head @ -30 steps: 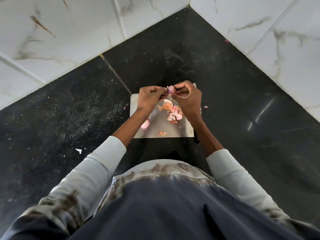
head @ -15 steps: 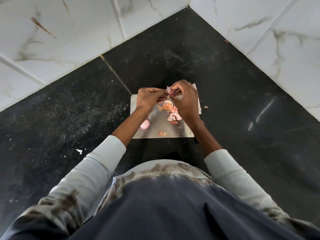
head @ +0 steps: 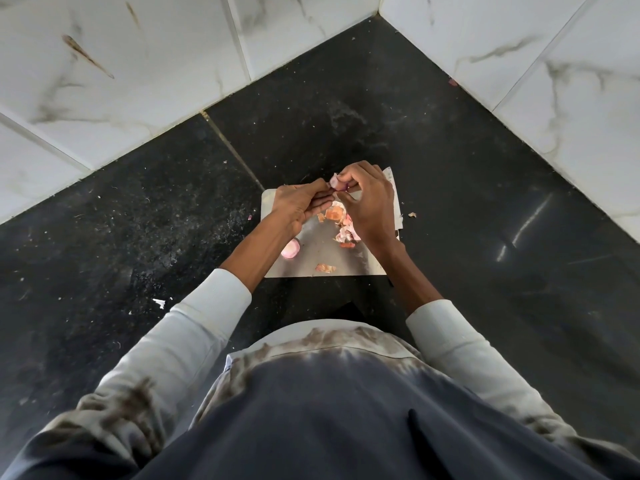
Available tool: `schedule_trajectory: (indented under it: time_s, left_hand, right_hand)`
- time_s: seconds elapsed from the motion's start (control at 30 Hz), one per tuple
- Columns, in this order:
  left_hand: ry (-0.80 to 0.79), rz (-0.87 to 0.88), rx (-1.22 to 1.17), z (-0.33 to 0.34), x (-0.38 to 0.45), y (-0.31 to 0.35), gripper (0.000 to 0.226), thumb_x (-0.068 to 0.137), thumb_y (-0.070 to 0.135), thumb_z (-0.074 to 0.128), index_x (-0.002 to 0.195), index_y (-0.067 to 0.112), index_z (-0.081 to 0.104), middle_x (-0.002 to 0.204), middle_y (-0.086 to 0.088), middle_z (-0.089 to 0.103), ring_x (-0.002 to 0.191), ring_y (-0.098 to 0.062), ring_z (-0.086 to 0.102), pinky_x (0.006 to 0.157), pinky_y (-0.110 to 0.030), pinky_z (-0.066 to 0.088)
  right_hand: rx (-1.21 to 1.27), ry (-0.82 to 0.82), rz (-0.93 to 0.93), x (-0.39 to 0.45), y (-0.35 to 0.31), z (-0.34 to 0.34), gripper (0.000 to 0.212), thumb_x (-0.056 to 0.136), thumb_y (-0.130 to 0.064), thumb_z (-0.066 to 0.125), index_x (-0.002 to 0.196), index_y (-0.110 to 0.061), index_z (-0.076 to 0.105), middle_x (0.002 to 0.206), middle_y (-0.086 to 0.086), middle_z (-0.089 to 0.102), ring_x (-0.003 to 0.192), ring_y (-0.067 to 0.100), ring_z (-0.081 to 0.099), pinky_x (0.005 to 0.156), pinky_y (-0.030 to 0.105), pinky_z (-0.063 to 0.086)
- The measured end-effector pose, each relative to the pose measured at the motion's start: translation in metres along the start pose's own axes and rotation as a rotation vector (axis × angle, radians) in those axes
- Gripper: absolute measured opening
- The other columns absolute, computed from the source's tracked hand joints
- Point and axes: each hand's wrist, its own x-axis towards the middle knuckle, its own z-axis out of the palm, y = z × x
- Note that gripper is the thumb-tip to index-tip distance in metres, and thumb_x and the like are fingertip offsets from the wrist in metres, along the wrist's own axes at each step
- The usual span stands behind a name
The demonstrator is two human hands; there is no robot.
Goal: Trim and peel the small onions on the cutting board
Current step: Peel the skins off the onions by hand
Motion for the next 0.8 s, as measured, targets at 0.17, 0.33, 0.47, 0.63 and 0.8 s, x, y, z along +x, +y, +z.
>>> schedule_trajectory:
  time_s: [0.17, 0.33, 0.47, 0.63, 0.8]
  left_hand:
    - [-0.034, -0.03, 0.079, -0.005, 0.002, 0.002, 0.007, 0.093, 0.008, 0.079, 0.093, 0.001, 0.079, 0.098, -0.018, 0.081, 0.088, -0.026, 0.081, 0.085, -0.039, 0.067]
    - [-0.047, -0.031, 0.145, -0.004, 0.002, 0.006, 0.01, 0.092, 0.01, 0.081, 0.09, 0.001, 0.077, 0.093, -0.017, 0.08, 0.085, -0.025, 0.08, 0.085, -0.039, 0.066]
    - [-0.018, 0.06, 0.21, -0.001, 0.002, 0.004, 0.014, 0.088, 0.015, 0.086, 0.087, 0.004, 0.078, 0.085, -0.013, 0.08, 0.073, -0.018, 0.078, 0.074, -0.029, 0.067]
    - [0.006, 0.287, 0.365, -0.006, 0.001, -0.005, 0.018, 0.084, 0.027, 0.09, 0.083, 0.009, 0.084, 0.083, -0.012, 0.081, 0.076, -0.02, 0.077, 0.079, -0.032, 0.067]
    - [0.082, 0.418, 0.4, -0.007, -0.005, -0.011, 0.015, 0.091, 0.022, 0.084, 0.086, 0.008, 0.084, 0.081, -0.012, 0.08, 0.073, -0.018, 0.075, 0.083, -0.038, 0.068]
  right_hand:
    - [-0.038, -0.035, -0.038, -0.003, 0.001, -0.001, 0.008, 0.091, -0.013, 0.08, 0.095, -0.014, 0.073, 0.101, -0.002, 0.074, 0.092, 0.016, 0.063, 0.076, 0.037, 0.059]
    - [-0.089, -0.06, -0.078, -0.004, 0.001, -0.003, 0.025, 0.09, -0.013, 0.082, 0.114, -0.012, 0.076, 0.115, 0.003, 0.076, 0.105, 0.02, 0.065, 0.088, 0.029, 0.056]
    - [-0.095, -0.077, -0.092, -0.001, 0.0, -0.001, 0.025, 0.093, -0.015, 0.08, 0.118, -0.013, 0.077, 0.12, 0.003, 0.076, 0.111, 0.019, 0.065, 0.093, 0.023, 0.052]
    - [0.004, -0.114, -0.04, 0.002, 0.003, -0.003, 0.021, 0.093, -0.02, 0.077, 0.114, -0.017, 0.079, 0.117, -0.003, 0.077, 0.108, 0.008, 0.062, 0.09, 0.025, 0.055]
    - [0.085, -0.154, 0.023, 0.007, 0.004, -0.005, 0.023, 0.092, -0.022, 0.081, 0.114, -0.019, 0.079, 0.112, -0.008, 0.078, 0.105, 0.01, 0.066, 0.088, 0.034, 0.06]
